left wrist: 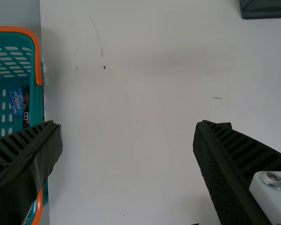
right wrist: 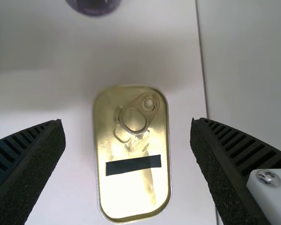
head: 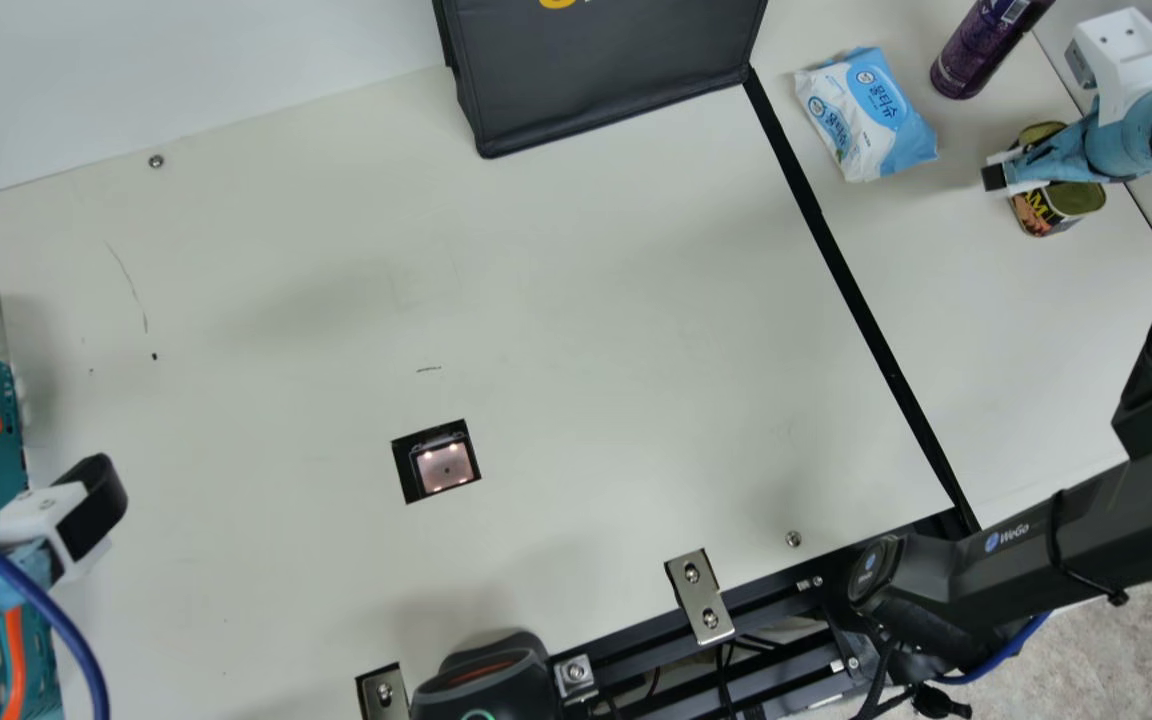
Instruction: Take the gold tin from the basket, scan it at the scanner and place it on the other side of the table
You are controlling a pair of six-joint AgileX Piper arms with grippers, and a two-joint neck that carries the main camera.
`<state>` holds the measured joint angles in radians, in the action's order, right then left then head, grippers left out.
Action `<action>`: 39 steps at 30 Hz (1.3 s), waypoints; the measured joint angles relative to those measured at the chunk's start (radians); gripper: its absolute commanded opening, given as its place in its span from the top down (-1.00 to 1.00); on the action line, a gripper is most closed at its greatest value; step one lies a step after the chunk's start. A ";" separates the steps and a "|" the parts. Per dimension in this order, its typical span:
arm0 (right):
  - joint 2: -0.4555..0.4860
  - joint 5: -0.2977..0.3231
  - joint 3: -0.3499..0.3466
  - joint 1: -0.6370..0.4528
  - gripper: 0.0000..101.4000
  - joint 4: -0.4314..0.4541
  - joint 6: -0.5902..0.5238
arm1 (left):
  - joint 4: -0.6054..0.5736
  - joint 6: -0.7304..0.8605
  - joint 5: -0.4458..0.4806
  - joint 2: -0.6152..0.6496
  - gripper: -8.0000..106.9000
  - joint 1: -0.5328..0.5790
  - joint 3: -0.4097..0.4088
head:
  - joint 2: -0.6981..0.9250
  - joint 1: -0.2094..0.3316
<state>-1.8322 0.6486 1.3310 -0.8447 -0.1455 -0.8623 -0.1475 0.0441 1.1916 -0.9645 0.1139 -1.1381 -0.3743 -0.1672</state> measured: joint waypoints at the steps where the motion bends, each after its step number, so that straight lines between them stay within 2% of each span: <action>1: 0.014 0.004 -0.002 0.007 -0.87 0.006 0.013 | 0.000 0.000 0.000 0.000 -0.71 0.000 0.000 | 0.000 0.000; 8: 0.159 0.063 -0.009 0.089 -0.87 0.067 0.139 | 0.000 0.000 0.000 0.000 -0.71 0.000 0.000 | 0.000 0.000; 20: 0.429 0.253 -0.011 0.294 -0.87 0.137 0.423 | 0.000 0.000 0.000 0.000 -0.71 0.000 0.000 | 0.000 0.000; 22: 0.452 0.257 -0.014 0.313 -0.87 0.133 0.441 | 0.007 -0.005 0.003 0.005 -0.71 -0.008 -0.004 | 0.000 0.000; 25: 0.489 0.299 -0.025 0.348 -0.87 0.146 0.467 | 0.042 -0.015 0.007 0.058 -0.71 -0.030 -0.022 | 0.049 0.000; 28: 0.542 0.305 -0.030 0.392 -0.87 0.137 0.498 | 0.066 -0.026 0.014 0.111 -0.71 -0.050 -0.040 | 0.115 0.000; 33: 0.628 0.351 -0.045 0.466 -0.87 0.146 0.560 | 0.118 -0.044 0.023 0.196 -0.71 -0.085 -0.065 | 0.232 0.000; 39: 0.733 0.402 -0.061 0.556 -0.87 0.146 0.627 | 0.121 -0.044 0.022 0.212 -0.71 -0.085 -0.065 | 0.347 0.000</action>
<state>-1.0995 1.0502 1.2701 -0.2885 0.0000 -0.2350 -0.0264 0.0000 1.2137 -0.7530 0.0285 -1.2033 -0.0276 -0.1672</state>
